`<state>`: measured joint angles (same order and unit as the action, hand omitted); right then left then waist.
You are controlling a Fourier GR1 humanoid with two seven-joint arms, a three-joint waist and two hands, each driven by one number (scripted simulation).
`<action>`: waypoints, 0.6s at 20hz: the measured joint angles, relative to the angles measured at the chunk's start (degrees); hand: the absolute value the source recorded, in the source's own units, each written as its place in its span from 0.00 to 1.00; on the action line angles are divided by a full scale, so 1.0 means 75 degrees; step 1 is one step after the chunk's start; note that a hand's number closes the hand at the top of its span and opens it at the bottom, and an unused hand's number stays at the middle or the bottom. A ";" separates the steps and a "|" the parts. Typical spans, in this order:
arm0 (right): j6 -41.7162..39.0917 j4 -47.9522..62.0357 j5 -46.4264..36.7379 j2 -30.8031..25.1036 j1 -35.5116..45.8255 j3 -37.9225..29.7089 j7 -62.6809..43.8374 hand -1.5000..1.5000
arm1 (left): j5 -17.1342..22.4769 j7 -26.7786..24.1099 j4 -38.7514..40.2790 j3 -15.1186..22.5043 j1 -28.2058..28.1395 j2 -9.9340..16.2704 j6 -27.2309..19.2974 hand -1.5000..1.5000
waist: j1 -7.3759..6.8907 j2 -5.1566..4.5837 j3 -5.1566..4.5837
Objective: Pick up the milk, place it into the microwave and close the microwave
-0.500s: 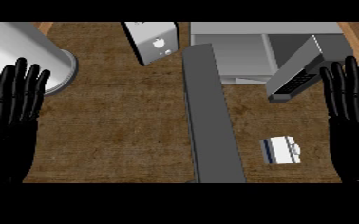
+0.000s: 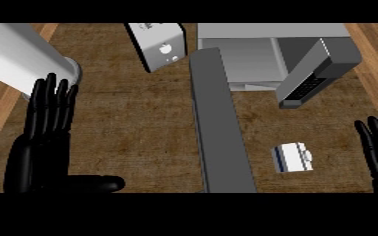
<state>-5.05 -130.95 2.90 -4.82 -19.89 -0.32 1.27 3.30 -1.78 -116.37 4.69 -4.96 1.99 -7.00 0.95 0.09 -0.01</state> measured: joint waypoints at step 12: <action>-0.0750 0.0366 0.0077 0.0365 -0.1887 -0.0146 0.1251 0.00 | 0.0595 -0.1400 -0.0335 0.1078 -0.2214 -0.0224 -0.0020 0.00 | -0.0100 0.0009 0.0002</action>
<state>-10.67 -128.21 3.48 -2.08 -34.04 -1.42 10.65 7.76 -12.28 -118.88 12.78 -21.56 0.30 -7.15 0.20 0.16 0.01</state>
